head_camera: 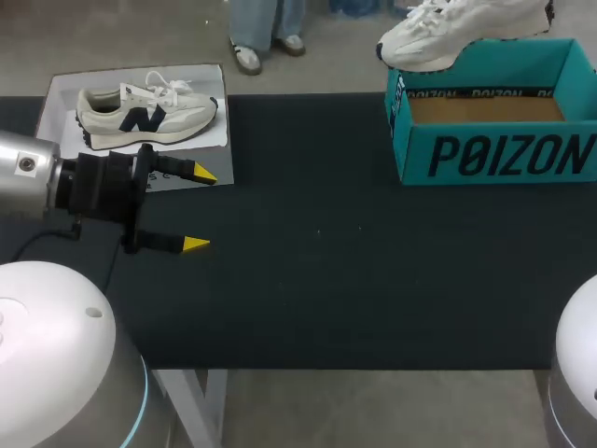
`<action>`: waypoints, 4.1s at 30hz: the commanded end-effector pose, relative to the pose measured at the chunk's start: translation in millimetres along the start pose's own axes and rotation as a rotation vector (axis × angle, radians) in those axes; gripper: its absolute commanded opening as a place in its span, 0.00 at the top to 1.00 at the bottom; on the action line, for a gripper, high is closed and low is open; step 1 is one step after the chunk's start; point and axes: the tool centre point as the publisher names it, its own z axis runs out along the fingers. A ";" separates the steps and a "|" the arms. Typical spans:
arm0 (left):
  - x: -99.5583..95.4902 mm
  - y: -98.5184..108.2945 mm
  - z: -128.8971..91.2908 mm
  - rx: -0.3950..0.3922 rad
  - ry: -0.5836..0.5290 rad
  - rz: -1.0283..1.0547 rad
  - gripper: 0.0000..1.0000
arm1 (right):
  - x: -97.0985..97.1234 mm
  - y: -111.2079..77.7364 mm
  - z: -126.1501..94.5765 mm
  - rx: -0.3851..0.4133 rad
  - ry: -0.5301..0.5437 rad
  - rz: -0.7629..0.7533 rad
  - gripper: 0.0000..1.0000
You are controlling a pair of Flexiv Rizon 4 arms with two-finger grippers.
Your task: Take the shoe out of the shoebox, open the shoe tongue, remove and reinsert the insole, then place the shoe into the shoebox
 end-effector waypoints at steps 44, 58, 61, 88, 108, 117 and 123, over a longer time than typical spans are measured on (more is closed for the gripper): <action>-0.2 0.1 -0.3 -0.001 0.002 0.000 0.00 | -79.3 -16.5 183.8 0.130 0.143 0.304 1.00; -0.2 0.1 -0.3 -0.001 0.002 0.000 0.00 | -86.1 -22.7 211.3 0.139 0.168 0.315 1.00; -0.2 0.1 -0.3 -0.001 0.002 0.000 0.00 | -88.9 -26.0 216.0 0.139 0.167 0.313 1.00; -0.2 0.1 -0.3 -0.001 0.002 0.000 0.00 | -69.8 -53.4 288.2 0.193 0.126 0.247 1.00; -0.2 0.1 -0.3 -0.001 0.002 0.000 0.00 | -59.4 -65.4 319.3 0.239 0.130 0.253 0.96; -0.2 0.1 -0.3 -0.001 0.002 0.000 0.00 | -61.2 -62.9 285.0 0.167 0.144 0.269 0.00; -0.2 0.1 -0.3 -0.001 0.002 0.000 0.00 | -54.6 -49.3 240.5 0.096 0.159 0.243 0.00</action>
